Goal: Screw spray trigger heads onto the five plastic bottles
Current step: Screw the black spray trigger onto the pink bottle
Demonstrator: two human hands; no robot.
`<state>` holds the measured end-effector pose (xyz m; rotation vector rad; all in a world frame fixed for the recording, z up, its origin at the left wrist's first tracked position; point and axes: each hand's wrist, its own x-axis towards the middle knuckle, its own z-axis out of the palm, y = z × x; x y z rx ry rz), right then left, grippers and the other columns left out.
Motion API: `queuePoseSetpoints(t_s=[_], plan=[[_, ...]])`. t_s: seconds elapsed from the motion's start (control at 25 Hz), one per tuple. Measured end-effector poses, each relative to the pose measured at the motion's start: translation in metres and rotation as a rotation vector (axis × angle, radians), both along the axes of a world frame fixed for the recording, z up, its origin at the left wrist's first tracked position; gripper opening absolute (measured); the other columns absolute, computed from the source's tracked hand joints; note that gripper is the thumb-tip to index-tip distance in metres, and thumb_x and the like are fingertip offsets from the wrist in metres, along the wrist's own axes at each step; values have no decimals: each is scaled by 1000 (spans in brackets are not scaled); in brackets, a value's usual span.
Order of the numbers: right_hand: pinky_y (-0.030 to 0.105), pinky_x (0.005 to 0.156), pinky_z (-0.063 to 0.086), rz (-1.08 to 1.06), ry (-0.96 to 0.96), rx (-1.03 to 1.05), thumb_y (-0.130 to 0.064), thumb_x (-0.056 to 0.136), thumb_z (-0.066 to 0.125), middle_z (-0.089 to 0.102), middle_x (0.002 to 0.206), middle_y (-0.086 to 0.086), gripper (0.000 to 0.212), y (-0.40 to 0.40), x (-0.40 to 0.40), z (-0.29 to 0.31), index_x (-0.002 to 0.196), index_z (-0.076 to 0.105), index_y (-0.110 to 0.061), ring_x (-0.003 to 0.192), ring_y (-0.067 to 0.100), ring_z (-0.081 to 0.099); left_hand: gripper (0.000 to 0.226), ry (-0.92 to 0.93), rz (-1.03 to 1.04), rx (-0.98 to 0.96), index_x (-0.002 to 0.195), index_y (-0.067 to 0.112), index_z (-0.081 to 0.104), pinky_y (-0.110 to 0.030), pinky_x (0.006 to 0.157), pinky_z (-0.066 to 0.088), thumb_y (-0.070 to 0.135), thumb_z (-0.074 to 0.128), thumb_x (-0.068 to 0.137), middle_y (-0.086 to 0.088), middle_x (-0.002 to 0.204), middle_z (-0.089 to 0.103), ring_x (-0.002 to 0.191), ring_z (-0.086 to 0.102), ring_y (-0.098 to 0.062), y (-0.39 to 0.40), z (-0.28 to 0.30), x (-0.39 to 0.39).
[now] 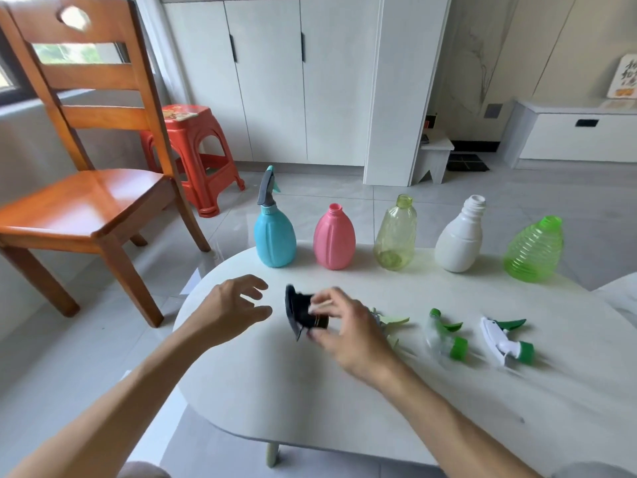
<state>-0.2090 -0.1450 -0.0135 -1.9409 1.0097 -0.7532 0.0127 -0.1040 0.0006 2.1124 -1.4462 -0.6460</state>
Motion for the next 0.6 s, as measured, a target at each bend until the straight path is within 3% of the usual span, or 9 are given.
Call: queuePoseSetpoints(t_s=[0.08,0.16,0.24,0.32,0.44,0.6], plan=[[16,78,45,-7,-517,385,-5,79,71,73,101,1,41,-13,-18,26,116,61,-20,90,6,64,32,21,-1,-95,112,28,65,-22,68,53,23,76,82,6,104,69,89,68,-6,-8,6,-14],[28,84,41,-47,-771,541,0,84,64,70,105,0,45,-27,-38,46,124,61,-19,95,12,63,33,91,15,-205,113,25,64,-18,65,51,15,75,83,3,102,71,87,69,-7,-23,6,-32],[39,91,36,-49,-858,606,0,92,56,71,104,-1,34,-38,-57,59,113,67,-24,103,16,66,36,233,81,-307,113,23,63,-18,63,53,10,74,82,-1,102,72,87,70,-10,-44,5,-50],[41,97,38,-72,-948,635,-7,93,56,73,108,-3,26,-47,-75,68,98,69,-28,115,18,63,44,334,152,-373,117,25,60,-24,67,53,9,75,80,-2,106,68,94,67,-16,-71,2,-65],[40,99,39,-112,-1000,626,-27,80,67,73,116,-8,4,-57,-102,80,79,67,-30,114,15,59,67,252,166,-394,133,27,48,-31,83,48,19,81,75,-1,124,58,109,56,-18,-112,-5,-80],[40,101,38,-194,-1014,635,-27,80,64,74,117,-11,13,-64,-126,81,71,73,-32,118,14,58,103,208,174,-350,148,27,29,-40,99,44,33,90,65,-7,144,43,127,45,-25,-161,-13,-85]])
